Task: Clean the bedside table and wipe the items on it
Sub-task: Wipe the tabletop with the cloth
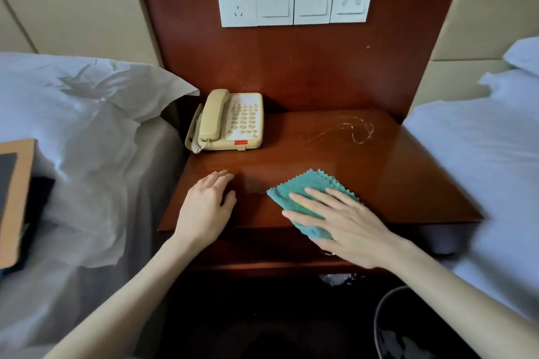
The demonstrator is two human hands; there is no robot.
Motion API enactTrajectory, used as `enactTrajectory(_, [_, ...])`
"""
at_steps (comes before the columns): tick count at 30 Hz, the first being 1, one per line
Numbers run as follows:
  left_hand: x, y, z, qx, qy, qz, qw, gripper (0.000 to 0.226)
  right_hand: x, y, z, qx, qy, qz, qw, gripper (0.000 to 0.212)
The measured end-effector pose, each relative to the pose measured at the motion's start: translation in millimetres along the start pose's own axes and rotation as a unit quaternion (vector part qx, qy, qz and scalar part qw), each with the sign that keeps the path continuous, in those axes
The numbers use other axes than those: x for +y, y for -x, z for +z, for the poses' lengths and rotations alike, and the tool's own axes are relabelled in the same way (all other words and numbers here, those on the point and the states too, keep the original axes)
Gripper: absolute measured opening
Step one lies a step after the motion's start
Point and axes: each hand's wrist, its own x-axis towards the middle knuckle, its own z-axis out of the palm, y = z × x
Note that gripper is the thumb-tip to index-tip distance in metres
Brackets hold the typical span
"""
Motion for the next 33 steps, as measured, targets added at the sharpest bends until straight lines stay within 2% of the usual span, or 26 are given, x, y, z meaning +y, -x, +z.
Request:
enactTrajectory(6, [63,-23,37,-0.055,-0.016,0.073,0.996,0.045,33,42,7,0.033,-0.033,0.116,0.992,0.054])
enactTrajectory(10, [98,-31,65,-0.101,-0.034,0.075,0.992,0.053,60,69,7,0.045,-0.035,0.189,0.98,0.052])
enactTrajectory(16, [128,-40,85,-0.112,-0.034,0.094,0.989,0.059,102,101,9,0.048,-0.048,0.283,0.957,0.054])
enactTrajectory(19, [138,-45,91,-0.12,-0.028,0.128,0.984,0.06,118,104,13,0.03,-0.047,0.299,0.953,0.046])
enactTrajectory(23, [139,-50,98,-0.145,-0.023,0.139,0.979,0.061,130,97,18,0.002,-0.083,0.306,0.948,0.048])
enactTrajectory(33, [136,-47,103,-0.123,-0.037,0.144,0.981,0.063,181,29,27,-0.048,-0.118,0.35,0.928,0.051])
